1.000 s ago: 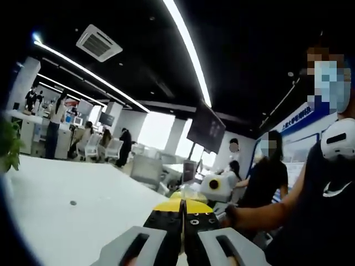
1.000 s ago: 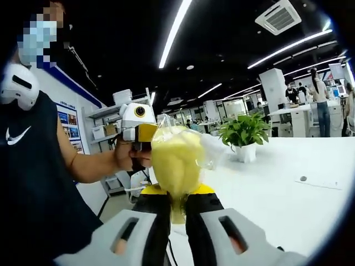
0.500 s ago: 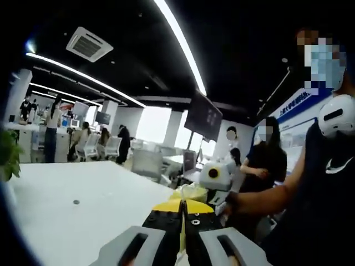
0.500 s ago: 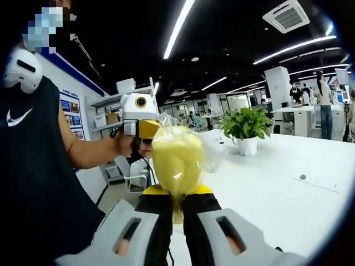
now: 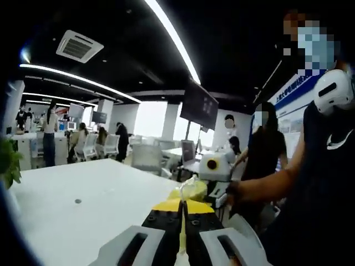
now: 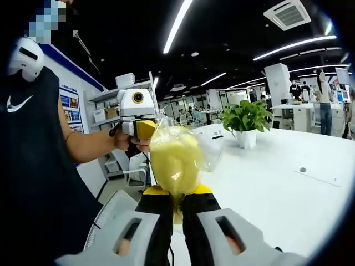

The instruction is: Compare the silicone blocks by pressing each to a similar depth, holding the contact briefly, and releasing to observe deformation and rebound differences across the visible hardness samples.

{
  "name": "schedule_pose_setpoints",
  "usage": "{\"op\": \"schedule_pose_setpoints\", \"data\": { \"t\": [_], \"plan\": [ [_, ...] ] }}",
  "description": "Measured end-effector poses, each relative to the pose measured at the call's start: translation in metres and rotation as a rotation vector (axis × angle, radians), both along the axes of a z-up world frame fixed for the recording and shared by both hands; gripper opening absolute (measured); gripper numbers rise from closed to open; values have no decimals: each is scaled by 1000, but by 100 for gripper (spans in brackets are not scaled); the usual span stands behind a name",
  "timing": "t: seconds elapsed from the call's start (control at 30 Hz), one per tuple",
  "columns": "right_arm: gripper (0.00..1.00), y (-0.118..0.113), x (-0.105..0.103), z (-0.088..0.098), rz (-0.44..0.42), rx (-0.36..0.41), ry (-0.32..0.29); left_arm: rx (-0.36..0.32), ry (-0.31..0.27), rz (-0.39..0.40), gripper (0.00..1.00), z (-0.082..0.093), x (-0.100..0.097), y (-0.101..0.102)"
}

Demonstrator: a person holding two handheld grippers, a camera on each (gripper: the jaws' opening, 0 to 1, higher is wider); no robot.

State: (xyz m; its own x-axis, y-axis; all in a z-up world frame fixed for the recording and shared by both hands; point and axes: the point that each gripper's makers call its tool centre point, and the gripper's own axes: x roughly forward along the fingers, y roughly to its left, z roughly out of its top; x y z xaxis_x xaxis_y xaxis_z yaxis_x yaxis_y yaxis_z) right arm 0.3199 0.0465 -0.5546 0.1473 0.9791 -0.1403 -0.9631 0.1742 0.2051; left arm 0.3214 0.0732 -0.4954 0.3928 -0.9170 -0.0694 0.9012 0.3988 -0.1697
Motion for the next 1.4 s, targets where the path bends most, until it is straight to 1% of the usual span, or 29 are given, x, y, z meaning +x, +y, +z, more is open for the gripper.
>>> {"op": "schedule_pose_setpoints", "data": {
  "t": [0.1, 0.17, 0.23, 0.3, 0.37, 0.43, 0.5, 0.53, 0.57, 0.6, 0.7, 0.83, 0.9, 0.93, 0.97, 1.03, 1.13, 1.17, 1.2, 1.23, 1.33, 1.4],
  "plan": [
    [0, -1, -1, 2, 5, 7, -5, -26, 14, -2, 1, 2, -1, -2],
    [0, -2, -2, 4, 8, -3, -14, -26, -1, -1, 1, 2, -2, -2],
    [0, -2, -3, 5, 9, -11, -20, -36, 30, 16, 0, 2, -1, -1],
    [0, -2, -4, 6, 9, -12, -22, -44, 27, 24, 0, 4, 0, -1],
    [0, -3, -3, 9, 6, -2, -23, -73, 38, 27, 0, 8, 0, -2],
    [0, -3, -3, 12, 4, 4, -23, -90, 35, 22, 0, 11, 0, -2],
    [0, -2, -4, 12, 5, -1, -29, -87, 39, 21, 0, 11, 1, -1],
    [0, -2, -5, 12, 9, -6, -21, -77, 46, 36, 0, 10, 1, 0],
    [0, -2, -5, 11, 6, -10, -33, -75, 49, 36, 0, 10, 1, -1],
    [0, -2, -5, 11, 7, -9, -31, -73, 55, 38, 0, 10, 1, 0],
    [0, -2, -4, 12, 6, -7, -27, -66, 54, 48, 0, 10, 0, 0],
    [0, -3, -3, 12, -3, 5, -4, -79, 64, 55, 0, 11, -1, 0],
    [0, -3, -4, 12, -2, 9, 6, -92, 84, 59, 0, 10, 0, 0],
    [0, -2, -4, 11, 1, 10, 24, -100, 108, 62, 0, 9, -1, -1],
    [0, -2, -5, 10, 3, 12, 49, -103, 114, 56, 0, 9, -1, 0],
    [0, -2, -6, 9, 5, 7, 49, -91, 102, 55, 0, 8, -2, 0],
    [0, -1, -8, 9, 14, 1, 55, -85, 98, 61, 0, 7, -2, 1],
    [0, -1, -6, 10, 5, 6, 43, -87, 96, 65, 0, 8, -2, 1],
    [0, -1, -4, 10, -1, 19, 45, -90, 95, 66, 0, 8, -2, 0],
    [0, -2, -3, 9, 3, 34, 65, -90, 98, 65, 0, 9, -2, 0],
    [0, -1, -2, 9, -1, 35, 62, -70, 89, 73, 0, 8, 0, -2],
    [0, -1, -1, 10, -9, 52, 63, -74, 88, 69, 0, 10, 0, -2]
  ]
}}
